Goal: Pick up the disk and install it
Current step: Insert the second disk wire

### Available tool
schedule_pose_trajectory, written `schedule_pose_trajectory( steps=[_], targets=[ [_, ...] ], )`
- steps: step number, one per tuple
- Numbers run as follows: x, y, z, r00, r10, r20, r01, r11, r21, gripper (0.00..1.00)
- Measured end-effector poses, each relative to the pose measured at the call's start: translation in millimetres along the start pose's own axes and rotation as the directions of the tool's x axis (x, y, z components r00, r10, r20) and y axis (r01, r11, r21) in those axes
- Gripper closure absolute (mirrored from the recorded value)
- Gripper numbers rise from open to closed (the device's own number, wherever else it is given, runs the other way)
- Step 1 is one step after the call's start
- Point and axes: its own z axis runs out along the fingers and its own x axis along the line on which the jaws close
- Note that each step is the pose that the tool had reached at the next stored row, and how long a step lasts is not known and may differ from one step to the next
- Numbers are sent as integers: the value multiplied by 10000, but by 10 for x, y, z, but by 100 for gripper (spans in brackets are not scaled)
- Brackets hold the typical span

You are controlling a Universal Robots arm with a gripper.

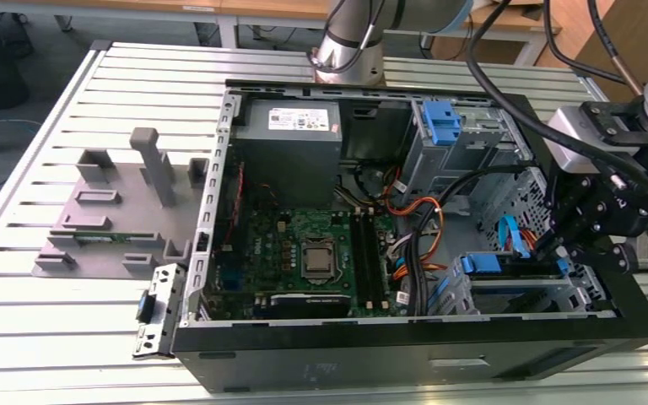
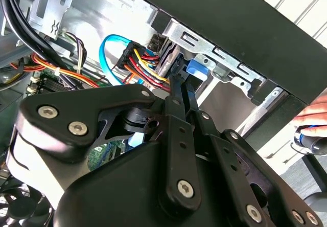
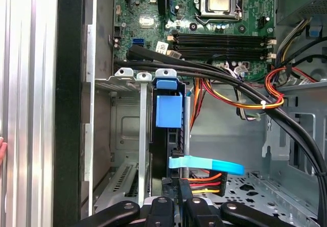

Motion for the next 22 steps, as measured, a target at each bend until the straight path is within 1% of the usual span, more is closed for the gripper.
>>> schedule_pose_trajectory(
  steps=[11, 13, 14, 22],
  targets=[
    [0, 3, 3, 10000, 0, 1, 0, 10000, 0, 84],
    [0, 4, 3, 10000, 0, 0, 0, 10000, 0, 83],
    [0, 4, 3, 10000, 1, 0, -1, 10000, 0, 76],
    [-1, 8, 8, 10000, 2, -1, -2, 10000, 1, 76]
  ],
)
